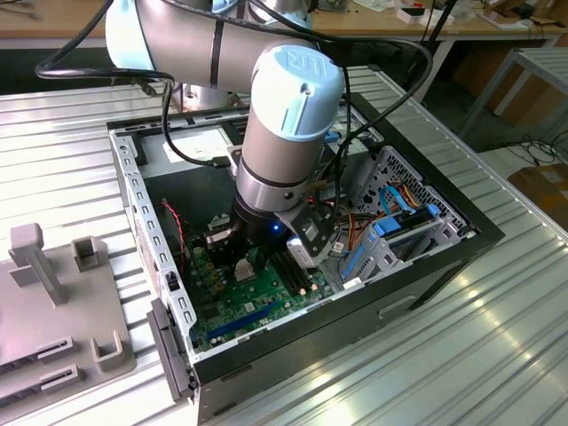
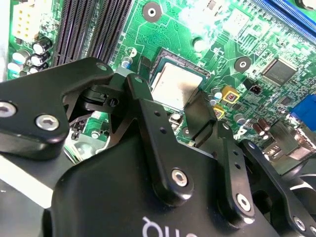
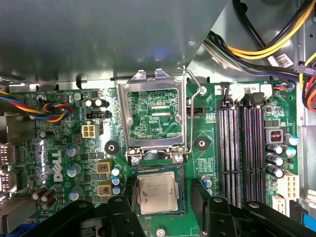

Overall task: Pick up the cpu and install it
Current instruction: 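Place the cpu into insertion slot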

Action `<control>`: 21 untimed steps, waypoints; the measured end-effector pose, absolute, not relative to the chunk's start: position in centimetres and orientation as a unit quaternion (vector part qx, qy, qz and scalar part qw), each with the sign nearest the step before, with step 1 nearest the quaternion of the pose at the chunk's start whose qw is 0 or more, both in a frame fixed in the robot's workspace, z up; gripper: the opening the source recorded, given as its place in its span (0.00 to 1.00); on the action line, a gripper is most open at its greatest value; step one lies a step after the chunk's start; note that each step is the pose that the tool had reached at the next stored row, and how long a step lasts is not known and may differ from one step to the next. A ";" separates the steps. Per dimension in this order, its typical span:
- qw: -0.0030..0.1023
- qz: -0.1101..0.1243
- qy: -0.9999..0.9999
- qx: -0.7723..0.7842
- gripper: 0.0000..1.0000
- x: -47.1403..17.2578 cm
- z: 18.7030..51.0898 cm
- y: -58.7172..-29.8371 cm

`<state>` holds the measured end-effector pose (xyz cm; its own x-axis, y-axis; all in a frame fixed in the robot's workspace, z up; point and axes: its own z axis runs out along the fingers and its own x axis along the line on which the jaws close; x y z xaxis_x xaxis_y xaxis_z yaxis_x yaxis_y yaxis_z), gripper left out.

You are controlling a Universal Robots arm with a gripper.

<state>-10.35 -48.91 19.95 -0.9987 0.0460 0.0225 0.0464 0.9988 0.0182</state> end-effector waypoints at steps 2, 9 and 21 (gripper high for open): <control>0.011 -0.009 -1.000 -0.023 0.55 -10.3 19.9 -48.9; 0.011 -0.009 -1.000 -0.023 0.55 -10.6 19.9 -48.9; 0.011 -0.010 -1.000 -0.023 0.55 -10.8 19.9 -48.9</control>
